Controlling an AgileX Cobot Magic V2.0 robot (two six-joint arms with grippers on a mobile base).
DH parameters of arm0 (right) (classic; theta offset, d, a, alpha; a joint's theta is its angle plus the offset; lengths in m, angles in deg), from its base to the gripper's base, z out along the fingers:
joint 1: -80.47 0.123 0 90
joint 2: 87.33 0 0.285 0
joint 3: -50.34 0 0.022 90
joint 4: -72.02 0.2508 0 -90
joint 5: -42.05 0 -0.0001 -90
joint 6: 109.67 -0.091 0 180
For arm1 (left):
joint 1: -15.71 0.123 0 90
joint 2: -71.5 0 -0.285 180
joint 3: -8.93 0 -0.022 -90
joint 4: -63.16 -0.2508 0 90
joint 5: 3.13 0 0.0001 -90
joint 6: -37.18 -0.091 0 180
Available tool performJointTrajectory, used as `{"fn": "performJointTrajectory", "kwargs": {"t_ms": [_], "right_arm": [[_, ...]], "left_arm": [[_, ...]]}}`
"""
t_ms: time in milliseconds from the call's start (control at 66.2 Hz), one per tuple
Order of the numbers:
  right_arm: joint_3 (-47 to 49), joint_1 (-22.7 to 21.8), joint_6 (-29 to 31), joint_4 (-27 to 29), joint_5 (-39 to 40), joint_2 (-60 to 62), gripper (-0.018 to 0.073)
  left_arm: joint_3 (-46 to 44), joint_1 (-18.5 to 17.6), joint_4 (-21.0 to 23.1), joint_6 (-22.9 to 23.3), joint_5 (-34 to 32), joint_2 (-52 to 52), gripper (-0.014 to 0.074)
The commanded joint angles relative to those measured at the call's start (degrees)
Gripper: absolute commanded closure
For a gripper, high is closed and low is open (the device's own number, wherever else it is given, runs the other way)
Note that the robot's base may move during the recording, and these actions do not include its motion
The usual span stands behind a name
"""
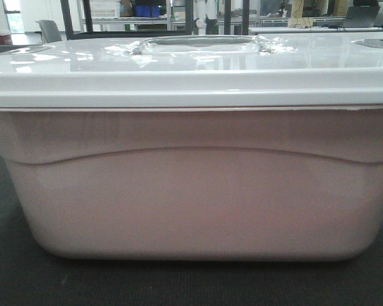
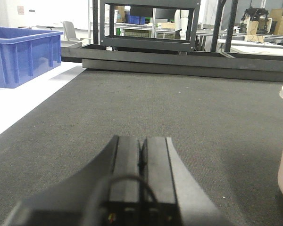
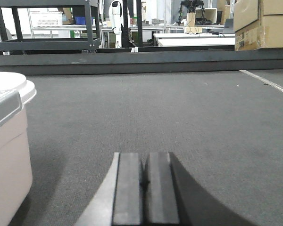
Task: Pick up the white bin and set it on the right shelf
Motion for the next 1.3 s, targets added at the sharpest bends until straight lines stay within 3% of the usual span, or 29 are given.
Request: {"fn": "performJointTrajectory", "kwargs": {"t_ms": [0,952,1133,1284], "right_arm": [[0.1,0.0,0.2,-0.6,5.0,1.1,0.0492],[0.1,0.0,0.2,-0.6,4.5,1.1,0.0492],[5.1,0.0,0.2,-0.6,2.8,1.0,0.0492],[15.4,0.0,0.2,-0.6,-5.7,-1.5,0.0492]], "left_arm": [[0.0,0.1,0.3,0.2,-5.2,0.4,0.0713],[-0.1,0.1,-0.2,0.2,-5.7,0.4,0.0713],[-6.4,0.1,-1.1,0.2,-4.5,0.2,0.0713],[-14.9,0.1,-4.1,0.2,2.8,-3.0,0.0713]]}}
